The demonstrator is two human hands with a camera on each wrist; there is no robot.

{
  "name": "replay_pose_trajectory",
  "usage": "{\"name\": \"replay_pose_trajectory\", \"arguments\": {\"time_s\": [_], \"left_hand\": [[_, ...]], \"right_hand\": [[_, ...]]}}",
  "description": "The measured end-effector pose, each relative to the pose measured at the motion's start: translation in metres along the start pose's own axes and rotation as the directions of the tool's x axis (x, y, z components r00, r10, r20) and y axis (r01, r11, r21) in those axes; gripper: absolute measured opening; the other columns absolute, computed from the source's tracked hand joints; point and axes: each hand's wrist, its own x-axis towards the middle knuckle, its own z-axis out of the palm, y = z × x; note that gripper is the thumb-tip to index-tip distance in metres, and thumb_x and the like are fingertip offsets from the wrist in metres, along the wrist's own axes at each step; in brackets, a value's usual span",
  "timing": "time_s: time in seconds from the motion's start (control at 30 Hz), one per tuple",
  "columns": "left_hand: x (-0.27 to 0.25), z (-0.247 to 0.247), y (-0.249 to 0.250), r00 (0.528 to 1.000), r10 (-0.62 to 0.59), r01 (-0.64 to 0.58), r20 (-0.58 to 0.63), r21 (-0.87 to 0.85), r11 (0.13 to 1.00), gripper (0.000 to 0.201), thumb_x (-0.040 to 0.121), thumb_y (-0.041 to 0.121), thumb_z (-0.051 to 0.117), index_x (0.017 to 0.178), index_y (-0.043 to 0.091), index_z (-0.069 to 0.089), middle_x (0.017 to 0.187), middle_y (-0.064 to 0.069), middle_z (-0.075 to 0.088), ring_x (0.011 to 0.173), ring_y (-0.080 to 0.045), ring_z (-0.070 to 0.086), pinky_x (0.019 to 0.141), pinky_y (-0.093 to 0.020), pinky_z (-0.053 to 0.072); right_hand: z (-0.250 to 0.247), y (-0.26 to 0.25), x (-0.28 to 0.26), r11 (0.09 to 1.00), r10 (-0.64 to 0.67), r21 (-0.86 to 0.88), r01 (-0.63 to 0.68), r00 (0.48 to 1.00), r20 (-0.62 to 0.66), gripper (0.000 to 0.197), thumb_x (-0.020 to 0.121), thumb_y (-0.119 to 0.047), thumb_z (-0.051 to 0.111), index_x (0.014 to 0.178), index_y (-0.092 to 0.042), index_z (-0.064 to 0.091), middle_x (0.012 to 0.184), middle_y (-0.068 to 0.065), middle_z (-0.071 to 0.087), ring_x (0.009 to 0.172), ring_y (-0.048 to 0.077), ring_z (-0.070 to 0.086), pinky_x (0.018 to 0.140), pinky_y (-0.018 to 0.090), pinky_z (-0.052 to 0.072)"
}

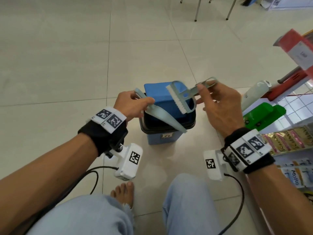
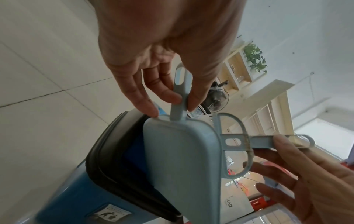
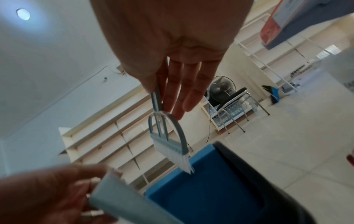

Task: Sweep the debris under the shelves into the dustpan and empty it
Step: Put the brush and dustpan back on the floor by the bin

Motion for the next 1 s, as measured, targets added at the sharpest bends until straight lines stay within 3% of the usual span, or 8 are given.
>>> {"name": "replay_pose_trajectory", "arguments": {"time_s": [0.1,0.2,0.37,0.57,0.7,0.8,0.9,1.0], "left_hand": [[-0.002,-0.007,-0.001,0.998,-0.057,0.059,0.017,-0.106,0.993,0.033,0.084,0.015,0.075,0.110,-0.004,0.067,0.108,-0.019,0.071,0.100,-0.027,0.072,0.075,-0.034,0.063],[-0.003,-0.023,-0.011,0.994,-0.098,0.107,0.056,-0.200,0.974,0.020,0.088,0.013,0.071,0.103,0.002,0.066,0.092,-0.010,0.070,0.085,-0.019,0.074,0.064,-0.026,0.062],[-0.002,-0.051,-0.037,0.980,-0.148,0.184,0.133,-0.324,0.928,0.031,0.087,0.011,0.071,0.114,-0.004,0.064,0.083,-0.006,0.067,0.068,-0.013,0.073,0.063,-0.024,0.060],[0.007,-0.083,-0.062,0.980,-0.130,0.177,0.148,-0.371,0.912,0.035,0.088,0.013,0.069,0.117,-0.006,0.066,0.087,-0.007,0.062,0.069,-0.015,0.071,0.064,-0.023,0.058],[0.015,-0.109,-0.077,0.988,-0.112,0.139,0.107,-0.292,0.946,0.016,0.088,0.014,0.069,0.100,0.005,0.074,0.080,-0.002,0.065,0.065,-0.011,0.070,0.058,-0.020,0.056],[0.024,-0.123,-0.091,0.989,-0.126,0.138,0.076,-0.175,0.975,0.012,0.089,0.012,0.067,0.097,0.009,0.076,0.085,-0.004,0.068,0.062,-0.008,0.067,0.057,-0.017,0.054],[0.035,-0.131,-0.111,0.986,-0.164,0.166,0.042,-0.060,0.984,0.017,0.090,0.015,0.068,0.104,0.010,0.076,0.096,-0.005,0.072,0.073,-0.014,0.064,0.070,-0.023,0.054],[0.048,-0.129,-0.134,0.972,-0.233,0.235,0.027,-0.065,0.970,0.024,0.090,0.015,0.068,0.111,0.006,0.074,0.105,-0.011,0.072,0.083,-0.021,0.062,0.083,-0.033,0.051]], "right_hand": [[0.003,-0.010,0.003,0.970,0.167,0.176,-0.169,0.986,0.031,0.024,0.099,-0.043,0.051,0.094,-0.026,0.067,0.086,-0.011,0.074,0.070,0.010,0.072,0.050,0.021,0.054],[0.017,-0.021,-0.001,0.872,0.310,0.336,-0.356,0.933,0.184,0.029,0.102,-0.041,0.046,0.095,-0.019,0.063,0.082,-0.004,0.075,0.066,0.018,0.073,0.044,0.022,0.051],[0.054,-0.033,-0.009,0.803,0.332,0.360,-0.476,0.857,0.394,0.024,0.100,-0.035,0.053,0.109,-0.013,0.059,0.090,0.009,0.075,0.068,0.021,0.073,0.048,0.024,0.052],[0.085,-0.047,-0.007,0.917,0.171,0.245,-0.316,0.863,0.475,0.021,0.089,-0.032,0.070,0.103,-0.016,0.067,0.089,0.002,0.076,0.079,0.015,0.073,0.060,0.025,0.057],[0.114,-0.060,-0.009,0.980,0.041,0.140,-0.141,0.832,0.554,0.026,0.093,-0.036,0.064,0.098,-0.012,0.071,0.088,0.003,0.073,0.081,0.015,0.067,0.077,0.032,0.056],[0.142,-0.061,-0.013,0.988,-0.006,0.128,-0.086,0.808,0.589,0.030,0.098,-0.033,0.058,0.087,-0.006,0.066,0.074,0.003,0.062,0.066,0.008,0.051,0.066,0.024,0.046],[0.174,-0.056,-0.021,0.986,-0.017,0.139,-0.088,0.788,0.615,0.030,0.099,-0.032,0.055,0.081,-0.009,0.062,0.071,-0.002,0.055,0.066,0.005,0.046,0.063,0.013,0.039],[0.213,-0.039,-0.040,0.994,0.038,0.054,-0.099,0.743,0.668,0.026,0.098,-0.034,0.056,0.085,-0.013,0.065,0.081,-0.004,0.059,0.081,0.012,0.055,0.073,0.021,0.042]]}}
